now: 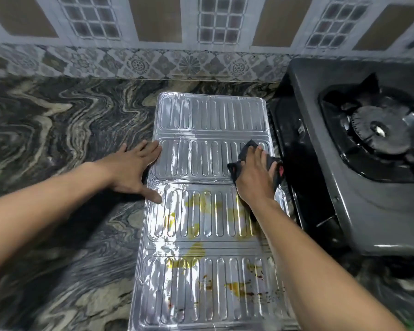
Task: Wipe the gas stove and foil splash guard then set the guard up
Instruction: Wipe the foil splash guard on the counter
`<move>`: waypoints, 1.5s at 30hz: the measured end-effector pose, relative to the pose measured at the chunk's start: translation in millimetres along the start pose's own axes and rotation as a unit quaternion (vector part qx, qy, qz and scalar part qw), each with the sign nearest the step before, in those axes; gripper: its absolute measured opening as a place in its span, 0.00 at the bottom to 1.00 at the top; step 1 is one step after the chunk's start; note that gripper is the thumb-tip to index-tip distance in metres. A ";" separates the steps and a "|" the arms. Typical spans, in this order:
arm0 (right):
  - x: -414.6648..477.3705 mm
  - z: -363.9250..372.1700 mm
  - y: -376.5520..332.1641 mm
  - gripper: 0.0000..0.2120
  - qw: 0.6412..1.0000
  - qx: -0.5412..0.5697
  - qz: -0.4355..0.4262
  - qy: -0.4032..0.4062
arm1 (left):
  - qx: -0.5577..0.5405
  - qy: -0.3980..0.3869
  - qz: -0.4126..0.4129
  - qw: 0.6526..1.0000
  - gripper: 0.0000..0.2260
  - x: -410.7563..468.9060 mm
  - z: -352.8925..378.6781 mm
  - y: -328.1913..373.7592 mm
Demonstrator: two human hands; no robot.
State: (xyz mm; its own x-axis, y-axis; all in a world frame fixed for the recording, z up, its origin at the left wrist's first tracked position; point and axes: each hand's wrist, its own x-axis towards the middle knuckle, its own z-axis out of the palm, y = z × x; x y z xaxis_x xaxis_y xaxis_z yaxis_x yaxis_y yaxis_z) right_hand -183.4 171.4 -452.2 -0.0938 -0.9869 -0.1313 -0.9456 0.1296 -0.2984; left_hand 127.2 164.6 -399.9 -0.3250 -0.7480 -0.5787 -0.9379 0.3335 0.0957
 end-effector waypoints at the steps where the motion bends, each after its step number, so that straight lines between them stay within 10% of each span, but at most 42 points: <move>1: 0.5 -1.6 0.0 0.27 1.000 0.002 -0.006 -0.007 | 0.006 0.004 -0.005 1.000 0.67 -0.8 5.9 1.8; 8: -19.9 -24.1 15.9 0.31 0.994 -0.004 -0.054 -0.095 | -0.014 0.011 -0.015 1.000 0.67 -1.3 7.2 3.4; 29: -101.6 8.2 15.8 0.25 1.000 0.005 0.006 0.017 | 0.017 0.026 0.030 0.999 0.65 -20.6 30.8 -10.9; 45: -175.2 36.4 -84.6 0.24 0.944 0.013 -0.318 -0.090 | -0.001 0.001 0.021 1.000 0.63 -17.5 25.3 -10.5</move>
State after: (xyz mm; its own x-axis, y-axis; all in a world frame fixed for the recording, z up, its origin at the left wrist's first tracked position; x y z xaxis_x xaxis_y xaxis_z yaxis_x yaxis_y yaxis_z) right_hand -75.6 336.9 -438.4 0.5476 -0.8334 -0.0750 -0.7839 -0.4796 -0.3943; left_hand 145.9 188.6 -411.3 -0.3638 -0.7344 -0.5730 -0.9239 0.3630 0.1212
